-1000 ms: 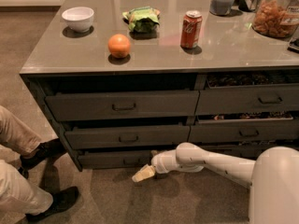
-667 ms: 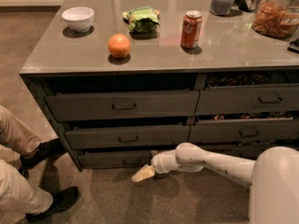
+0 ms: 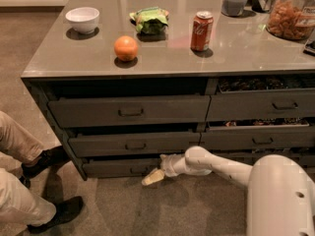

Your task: Open bottom drawer

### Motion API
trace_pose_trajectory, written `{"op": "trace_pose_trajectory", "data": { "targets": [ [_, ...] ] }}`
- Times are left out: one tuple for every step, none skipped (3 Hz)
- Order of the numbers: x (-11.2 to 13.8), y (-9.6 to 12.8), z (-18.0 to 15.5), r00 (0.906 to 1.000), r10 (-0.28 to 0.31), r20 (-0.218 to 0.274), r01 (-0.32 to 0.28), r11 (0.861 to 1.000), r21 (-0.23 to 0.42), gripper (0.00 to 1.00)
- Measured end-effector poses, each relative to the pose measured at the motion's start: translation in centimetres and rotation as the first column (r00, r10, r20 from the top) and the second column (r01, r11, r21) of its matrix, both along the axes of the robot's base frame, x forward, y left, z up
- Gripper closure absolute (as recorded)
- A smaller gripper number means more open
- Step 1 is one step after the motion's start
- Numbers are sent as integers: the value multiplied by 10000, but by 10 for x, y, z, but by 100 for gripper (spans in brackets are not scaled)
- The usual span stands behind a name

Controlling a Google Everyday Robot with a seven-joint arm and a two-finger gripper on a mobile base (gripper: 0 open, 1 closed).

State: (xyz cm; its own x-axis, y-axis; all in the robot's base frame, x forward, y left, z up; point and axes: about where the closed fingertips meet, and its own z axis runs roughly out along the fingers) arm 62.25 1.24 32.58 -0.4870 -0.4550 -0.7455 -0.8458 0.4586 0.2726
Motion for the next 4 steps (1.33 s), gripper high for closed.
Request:
{"op": "trace_pose_trajectory", "data": {
  "targets": [
    [26,-6,-19,10000,15,17,-15,10000,20,0],
    [48,-13,-41,10000,56,-2,-56,10000,24,0],
    [44,-13,-41,10000,56,-2,-56,10000,24,0],
    [46,-14,-46,10000,46,-31,-46,10000,-9,0]
  ]
}}
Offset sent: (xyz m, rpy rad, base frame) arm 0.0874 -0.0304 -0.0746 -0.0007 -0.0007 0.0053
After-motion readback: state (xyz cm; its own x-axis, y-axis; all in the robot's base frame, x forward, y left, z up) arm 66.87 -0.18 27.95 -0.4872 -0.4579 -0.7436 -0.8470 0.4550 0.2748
